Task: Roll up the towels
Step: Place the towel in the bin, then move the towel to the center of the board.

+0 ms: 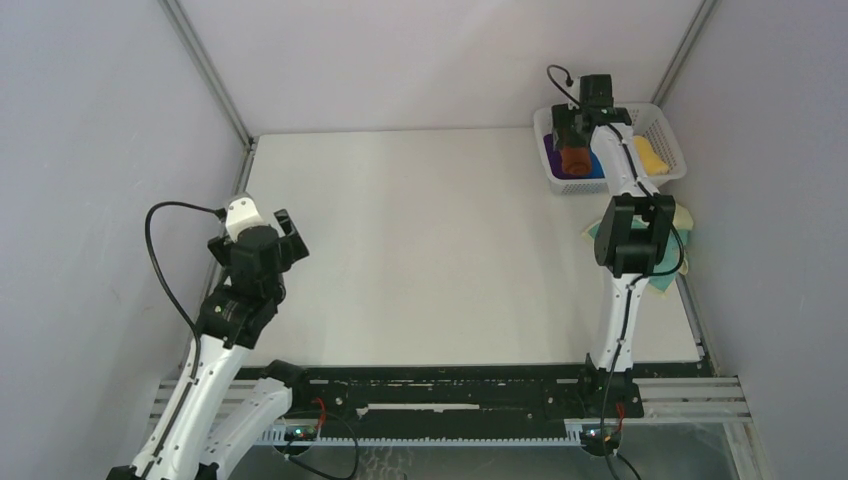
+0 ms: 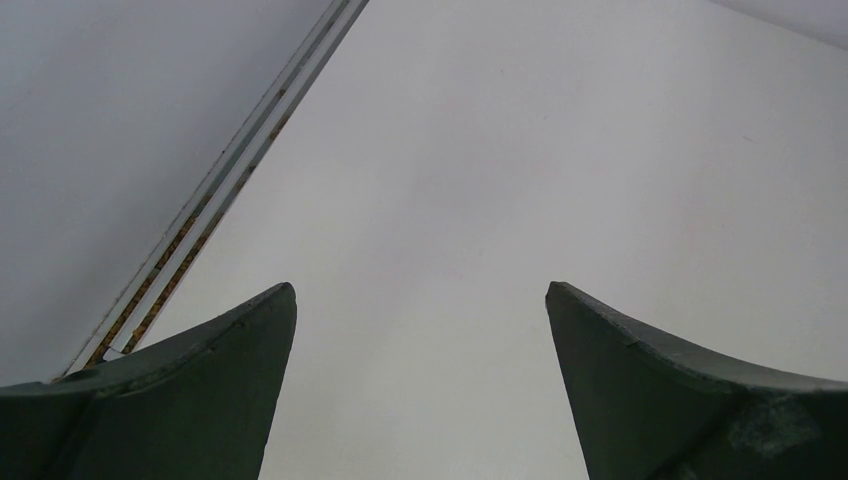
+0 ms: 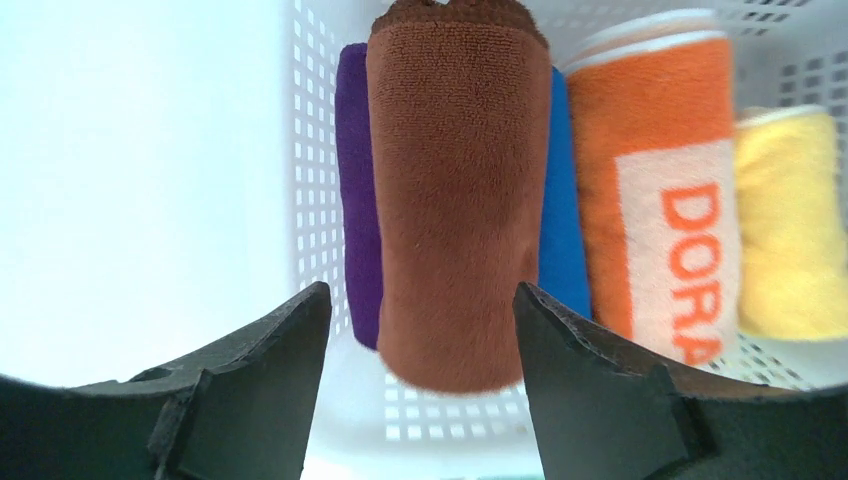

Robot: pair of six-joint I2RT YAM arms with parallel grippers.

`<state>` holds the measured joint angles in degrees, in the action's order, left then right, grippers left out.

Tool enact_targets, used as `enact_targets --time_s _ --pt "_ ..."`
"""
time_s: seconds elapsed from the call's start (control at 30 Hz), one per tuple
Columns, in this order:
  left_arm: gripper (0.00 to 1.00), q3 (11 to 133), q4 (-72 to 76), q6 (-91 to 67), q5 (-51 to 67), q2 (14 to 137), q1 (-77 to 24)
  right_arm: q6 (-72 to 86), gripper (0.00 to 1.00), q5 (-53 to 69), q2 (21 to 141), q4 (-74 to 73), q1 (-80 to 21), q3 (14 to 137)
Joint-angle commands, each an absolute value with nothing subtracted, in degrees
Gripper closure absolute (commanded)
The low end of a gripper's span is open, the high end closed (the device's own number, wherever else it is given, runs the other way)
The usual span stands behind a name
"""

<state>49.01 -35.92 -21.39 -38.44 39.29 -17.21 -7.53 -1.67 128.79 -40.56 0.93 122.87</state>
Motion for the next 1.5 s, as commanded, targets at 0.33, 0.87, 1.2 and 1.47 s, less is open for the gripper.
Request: enact_targets --time_s 0.33,0.87,1.2,1.47 --pt "0.00 47.29 -34.30 -19.95 -40.76 32.30 -22.95 14.82 0.34 -9.00 92.19 -34.33 7.50 85.20" --pt "0.00 46.76 -34.54 -20.21 -41.43 29.03 -24.99 25.16 0.42 0.66 99.19 -27.00 23.62 65.96" --pt "0.00 46.65 -34.47 -20.21 -41.12 27.46 -25.20 25.92 0.50 4.72 105.14 -32.74 19.90 65.71" --pt "0.00 46.17 -34.15 -20.21 -40.92 25.22 -26.03 30.45 0.50 9.91 102.95 -34.74 4.63 61.24"
